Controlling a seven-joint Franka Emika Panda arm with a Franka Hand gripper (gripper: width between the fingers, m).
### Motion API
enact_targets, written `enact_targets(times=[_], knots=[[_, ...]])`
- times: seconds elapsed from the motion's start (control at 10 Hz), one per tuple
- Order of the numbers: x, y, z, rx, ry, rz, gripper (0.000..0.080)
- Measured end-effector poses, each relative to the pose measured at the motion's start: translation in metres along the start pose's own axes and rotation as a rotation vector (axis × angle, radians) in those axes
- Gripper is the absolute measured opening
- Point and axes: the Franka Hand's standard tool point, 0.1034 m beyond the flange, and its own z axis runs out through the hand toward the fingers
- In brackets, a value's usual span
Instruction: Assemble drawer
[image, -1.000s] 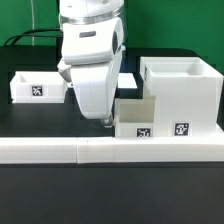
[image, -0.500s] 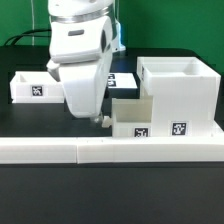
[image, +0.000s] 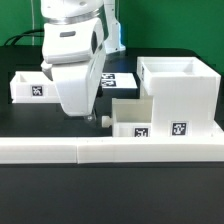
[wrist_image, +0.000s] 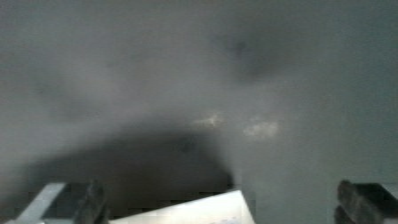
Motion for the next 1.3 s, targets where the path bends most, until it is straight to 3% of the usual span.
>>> enact_targets(times=[0.7,1.3], knots=[[0.0148,-0.0008,0.0091,-0.001,-0.048,0.160,0.0648],[0.0139,-0.0007,0.0098,-0.003,-0.061,0.121,0.0648]])
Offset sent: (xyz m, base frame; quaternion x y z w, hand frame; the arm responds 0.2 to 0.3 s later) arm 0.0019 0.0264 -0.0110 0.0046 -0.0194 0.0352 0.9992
